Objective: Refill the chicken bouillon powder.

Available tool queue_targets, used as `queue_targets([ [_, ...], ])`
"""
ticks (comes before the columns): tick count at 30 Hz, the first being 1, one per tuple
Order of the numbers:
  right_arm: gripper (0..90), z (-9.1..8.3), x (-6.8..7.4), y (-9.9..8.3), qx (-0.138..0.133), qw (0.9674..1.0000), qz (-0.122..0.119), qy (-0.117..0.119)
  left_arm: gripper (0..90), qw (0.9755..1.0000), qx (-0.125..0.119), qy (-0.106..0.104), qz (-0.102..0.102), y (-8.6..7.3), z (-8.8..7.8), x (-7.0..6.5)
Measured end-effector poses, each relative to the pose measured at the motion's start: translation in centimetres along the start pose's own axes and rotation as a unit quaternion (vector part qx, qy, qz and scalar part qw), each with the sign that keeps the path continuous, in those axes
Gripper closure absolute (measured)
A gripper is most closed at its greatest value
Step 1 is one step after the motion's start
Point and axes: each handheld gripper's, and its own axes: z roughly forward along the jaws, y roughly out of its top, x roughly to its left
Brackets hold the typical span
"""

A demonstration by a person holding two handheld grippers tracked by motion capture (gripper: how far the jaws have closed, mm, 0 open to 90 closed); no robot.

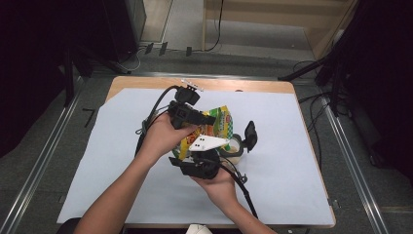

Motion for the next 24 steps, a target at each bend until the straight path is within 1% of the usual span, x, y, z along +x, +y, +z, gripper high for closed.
queue_targets([
  [16, 66.2, 0.0, 0.0, 0.0, 0.000, 1.0000, -0.002, 0.001, 69.9, 1.0000, -0.001, 0.002, 0.001, 0.0, 0.0, -0.1],
  [21, 66.4, -0.1, 0.0, 0.1, -0.001, 1.0000, 0.001, 0.004, 69.8, 1.0000, -0.003, 0.004, 0.002, 0.0, -0.1, -0.4],
  [24, 67.0, -0.2, -0.2, 0.1, -0.003, 0.9999, 0.006, 0.011, 69.4, 0.9998, -0.007, 0.009, 0.014, 0.0, -0.3, -1.1],
])
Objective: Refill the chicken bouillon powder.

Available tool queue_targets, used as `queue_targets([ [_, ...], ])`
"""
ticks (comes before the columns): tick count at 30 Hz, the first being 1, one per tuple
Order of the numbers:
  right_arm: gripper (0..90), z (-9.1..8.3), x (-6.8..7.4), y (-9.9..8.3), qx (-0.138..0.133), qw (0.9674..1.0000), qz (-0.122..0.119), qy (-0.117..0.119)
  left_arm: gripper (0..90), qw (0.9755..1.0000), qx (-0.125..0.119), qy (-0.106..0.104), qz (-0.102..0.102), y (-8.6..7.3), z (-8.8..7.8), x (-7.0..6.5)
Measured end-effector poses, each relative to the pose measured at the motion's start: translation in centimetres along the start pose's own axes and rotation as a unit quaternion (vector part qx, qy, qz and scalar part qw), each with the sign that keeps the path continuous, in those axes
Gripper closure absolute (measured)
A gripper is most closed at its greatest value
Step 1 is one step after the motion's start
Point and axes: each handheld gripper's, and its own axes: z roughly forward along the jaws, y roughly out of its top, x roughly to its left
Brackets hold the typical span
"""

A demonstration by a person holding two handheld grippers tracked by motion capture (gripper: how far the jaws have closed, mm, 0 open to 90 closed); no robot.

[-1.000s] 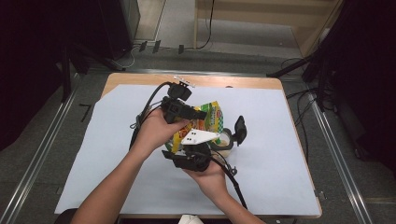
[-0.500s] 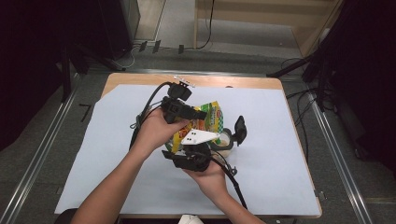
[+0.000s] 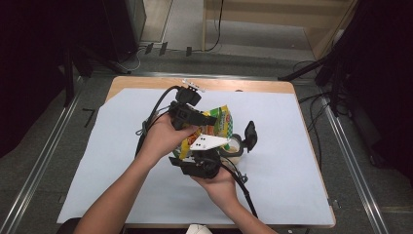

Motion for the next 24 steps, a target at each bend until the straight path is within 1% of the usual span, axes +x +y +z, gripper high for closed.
queue_targets([
  [2, 67.3, -0.07, -0.10, 0.00, -0.002, 1.0000, 0.006, 0.005, 69.2, 1.0000, -0.001, 0.003, 0.007, 0.03, -0.08, -0.34],
  [3, 67.4, -0.10, -0.06, 0.02, -0.004, 1.0000, 0.006, 0.005, 69.1, 1.0000, -0.001, 0.002, 0.006, 0.06, -0.12, -0.36],
  [8, 67.2, -0.20, 0.17, 0.17, -0.004, 1.0000, 0.005, 0.005, 69.3, 1.0000, 0.001, -0.006, -0.006, 0.12, -0.08, 0.06],
  [14, 67.2, -0.11, 0.05, 0.13, 0.001, 1.0000, 0.001, 0.001, 69.5, 0.9999, 0.001, -0.007, -0.009, 0.08, 0.14, 0.31],
  [20, 66.9, -0.02, 0.14, 0.12, 0.001, 1.0000, -0.002, -0.003, 69.5, 0.9999, 0.004, -0.008, -0.006, 0.05, 0.07, 0.47],
  [24, 66.8, -0.01, 0.23, 0.10, 0.001, 1.0000, -0.004, -0.007, 69.6, 0.9999, 0.004, -0.009, -0.008, 0.05, 0.10, 0.53],
])
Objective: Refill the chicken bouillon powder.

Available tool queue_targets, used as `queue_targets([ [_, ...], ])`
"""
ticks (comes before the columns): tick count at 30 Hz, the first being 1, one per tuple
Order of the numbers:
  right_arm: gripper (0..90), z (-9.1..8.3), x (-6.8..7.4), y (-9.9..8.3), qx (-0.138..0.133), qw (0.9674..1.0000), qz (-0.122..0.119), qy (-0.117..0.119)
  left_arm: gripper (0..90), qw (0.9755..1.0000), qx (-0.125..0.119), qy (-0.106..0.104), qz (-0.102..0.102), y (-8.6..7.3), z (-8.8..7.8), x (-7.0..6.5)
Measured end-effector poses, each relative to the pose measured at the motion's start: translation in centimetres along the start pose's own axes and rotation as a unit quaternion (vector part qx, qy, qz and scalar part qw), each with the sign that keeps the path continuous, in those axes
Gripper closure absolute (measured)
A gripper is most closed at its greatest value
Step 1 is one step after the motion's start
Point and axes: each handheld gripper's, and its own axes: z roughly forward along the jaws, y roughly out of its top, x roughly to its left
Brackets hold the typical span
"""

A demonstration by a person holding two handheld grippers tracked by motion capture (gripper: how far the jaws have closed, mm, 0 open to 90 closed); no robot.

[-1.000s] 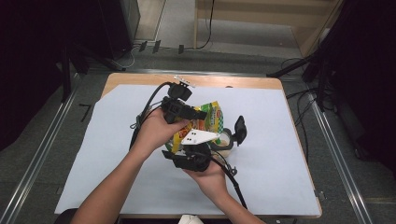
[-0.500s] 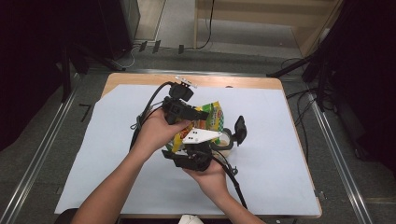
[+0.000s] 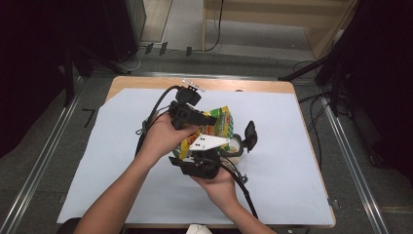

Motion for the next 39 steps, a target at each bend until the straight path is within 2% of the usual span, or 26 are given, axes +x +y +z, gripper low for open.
queue_targets([
  [9, 66.7, -0.07, 0.12, 0.11, 0.000, 1.0000, -0.004, -0.002, 69.7, 0.9999, -0.003, -0.009, -0.009, 0.09, -0.04, 0.26],
  [15, 66.5, -0.23, 0.12, 0.15, 0.001, 0.9999, -0.010, -0.007, 70.1, 0.9999, -0.006, -0.010, -0.008, 0.17, -0.01, 0.22],
  [21, 66.4, -0.17, 0.06, 0.03, 0.003, 1.0000, -0.003, -0.006, 70.2, 0.9999, 0.004, -0.011, -0.007, 0.23, 0.34, 0.37],
  [39, 66.4, -0.31, -0.10, -0.17, 0.001, 0.9999, -0.003, -0.011, 70.2, 1.0000, 0.004, -0.008, 0.001, 0.39, 0.60, 0.06],
])
